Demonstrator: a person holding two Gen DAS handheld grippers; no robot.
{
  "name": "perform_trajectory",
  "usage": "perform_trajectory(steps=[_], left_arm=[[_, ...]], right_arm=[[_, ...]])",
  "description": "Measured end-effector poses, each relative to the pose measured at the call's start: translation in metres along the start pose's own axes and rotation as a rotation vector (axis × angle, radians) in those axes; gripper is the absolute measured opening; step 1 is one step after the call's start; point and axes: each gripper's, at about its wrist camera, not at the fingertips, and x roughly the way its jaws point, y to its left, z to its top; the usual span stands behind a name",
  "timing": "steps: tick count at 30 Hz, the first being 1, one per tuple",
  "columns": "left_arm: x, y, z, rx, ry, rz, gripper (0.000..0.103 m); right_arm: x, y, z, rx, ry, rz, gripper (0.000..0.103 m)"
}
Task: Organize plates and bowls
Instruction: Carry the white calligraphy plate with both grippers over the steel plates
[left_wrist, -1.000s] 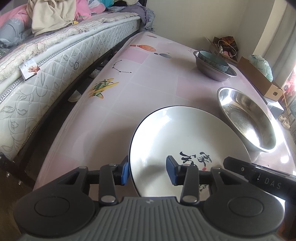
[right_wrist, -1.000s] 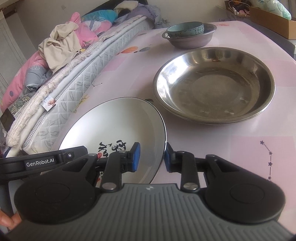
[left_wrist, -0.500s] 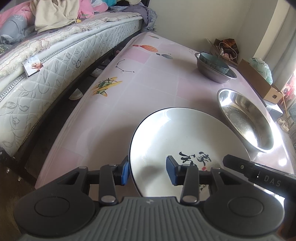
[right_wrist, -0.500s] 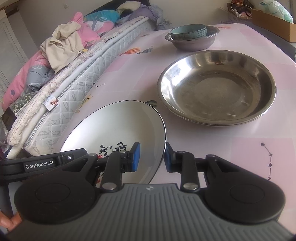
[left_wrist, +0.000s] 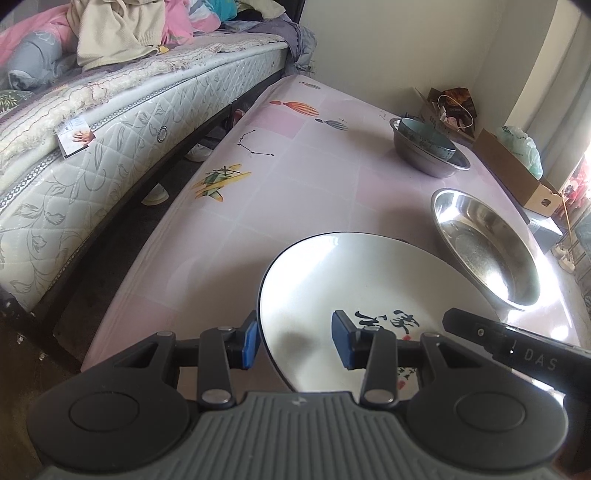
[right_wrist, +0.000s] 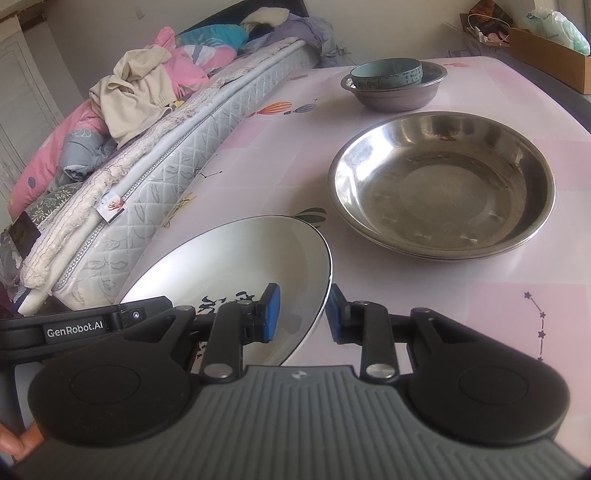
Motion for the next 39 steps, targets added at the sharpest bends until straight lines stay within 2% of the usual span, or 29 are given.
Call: perform_trajectory(steps=[18,26,32,39], left_arm=[[-0.020,0.002,0.001,-0.005,-0.061,-0.016,0.041],[-0.039,-0.002,0.010,0.002,-0.103,-0.002,0.041],[-0.044,-0.023,0.025,0.038,-0.138,-0.003,0.041],[-0.029,-0.070,0.040,0.098,-0.148,-0.059,0.041]], right_arm=[[-0.016,0.011,0.001,-0.041,-0.054,0.003,0.027],[-0.031,0.021,0.009,-0.063,-0.111,0.027,0.027],[-0.044,0.011,0.016,-0.034,-0.149,0.040,0.027],[-0.061,-0.028,0.028,0.026,-0.199,0.004,0.027]])
